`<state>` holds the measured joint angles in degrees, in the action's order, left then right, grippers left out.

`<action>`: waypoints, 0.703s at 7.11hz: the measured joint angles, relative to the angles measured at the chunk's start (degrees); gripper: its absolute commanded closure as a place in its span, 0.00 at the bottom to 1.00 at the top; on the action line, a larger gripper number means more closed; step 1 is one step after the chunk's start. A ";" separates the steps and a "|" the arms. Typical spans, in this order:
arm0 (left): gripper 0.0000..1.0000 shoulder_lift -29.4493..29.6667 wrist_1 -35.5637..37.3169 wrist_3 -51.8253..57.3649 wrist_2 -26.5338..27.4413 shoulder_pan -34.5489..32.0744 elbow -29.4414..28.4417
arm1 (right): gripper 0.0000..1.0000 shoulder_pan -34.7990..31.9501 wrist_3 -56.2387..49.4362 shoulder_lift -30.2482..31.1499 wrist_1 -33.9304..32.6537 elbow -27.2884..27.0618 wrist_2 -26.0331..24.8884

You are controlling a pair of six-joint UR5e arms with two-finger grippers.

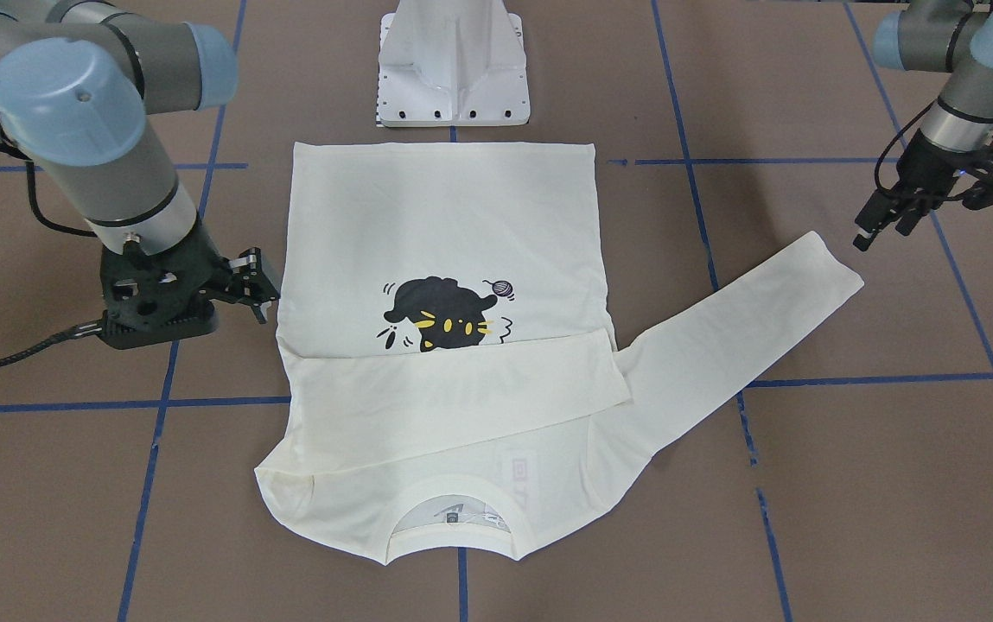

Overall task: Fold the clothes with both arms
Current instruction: 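Release the sleeve onto the shirt and raise the right gripper away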

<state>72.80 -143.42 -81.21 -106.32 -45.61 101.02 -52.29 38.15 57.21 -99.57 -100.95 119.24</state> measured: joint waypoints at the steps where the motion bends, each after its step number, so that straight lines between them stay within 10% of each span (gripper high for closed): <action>1: 0.01 0.77 0.39 -2.20 1.62 3.02 0.01 | 0.00 -1.42 -1.42 1.89 0.03 -0.72 2.29; 5: 0.01 3.30 5.24 -1.96 6.50 6.31 -0.88 | 0.00 -2.47 -2.12 3.26 0.08 -1.07 4.09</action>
<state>76.10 -138.19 -83.17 -99.81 -39.30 100.15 -54.76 36.03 60.47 -99.49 -102.02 123.33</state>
